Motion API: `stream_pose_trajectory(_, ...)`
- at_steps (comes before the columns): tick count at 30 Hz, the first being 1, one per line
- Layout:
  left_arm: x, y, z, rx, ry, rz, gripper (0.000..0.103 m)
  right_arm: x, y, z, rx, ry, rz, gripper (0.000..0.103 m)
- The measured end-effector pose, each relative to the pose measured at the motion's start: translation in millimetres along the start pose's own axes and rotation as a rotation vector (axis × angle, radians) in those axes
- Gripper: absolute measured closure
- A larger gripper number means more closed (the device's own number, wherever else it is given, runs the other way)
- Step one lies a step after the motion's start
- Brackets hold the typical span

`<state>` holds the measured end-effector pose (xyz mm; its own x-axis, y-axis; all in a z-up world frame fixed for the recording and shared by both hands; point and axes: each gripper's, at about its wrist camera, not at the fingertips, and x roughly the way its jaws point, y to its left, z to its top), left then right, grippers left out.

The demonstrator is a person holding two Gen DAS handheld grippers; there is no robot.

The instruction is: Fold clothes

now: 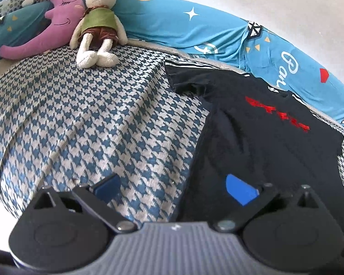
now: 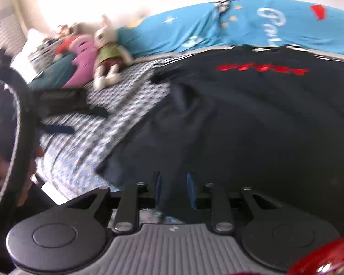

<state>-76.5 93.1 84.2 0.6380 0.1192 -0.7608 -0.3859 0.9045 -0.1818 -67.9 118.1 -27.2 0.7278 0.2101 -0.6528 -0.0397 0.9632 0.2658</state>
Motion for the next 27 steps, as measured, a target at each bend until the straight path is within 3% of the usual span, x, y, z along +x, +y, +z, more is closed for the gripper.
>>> stream_pose_trajectory(7,0.0,2.6,13.7,0.043,-0.008,0.012,0.000,23.8,39.8,-0.9,-0.121,0.037,0.075,0.077)
stream_pose_trajectory(11,0.4,6.4,15.2,0.047,-0.029,0.050,0.000,35.1,58.7,-1.2,-0.197,0.044,0.094,0.070)
stream_pose_trajectory(24,-6.0,46.8,20.7,-0.089,-0.063,0.106,0.000,77.7,104.3,-5.6,-0.425,0.052,0.077,0.055)
stream_pose_trajectory(27,-5.2,50.3,19.9,-0.100,-0.062,0.116,0.000,87.5,109.8,-6.3,-0.475,0.030,0.020,0.055)
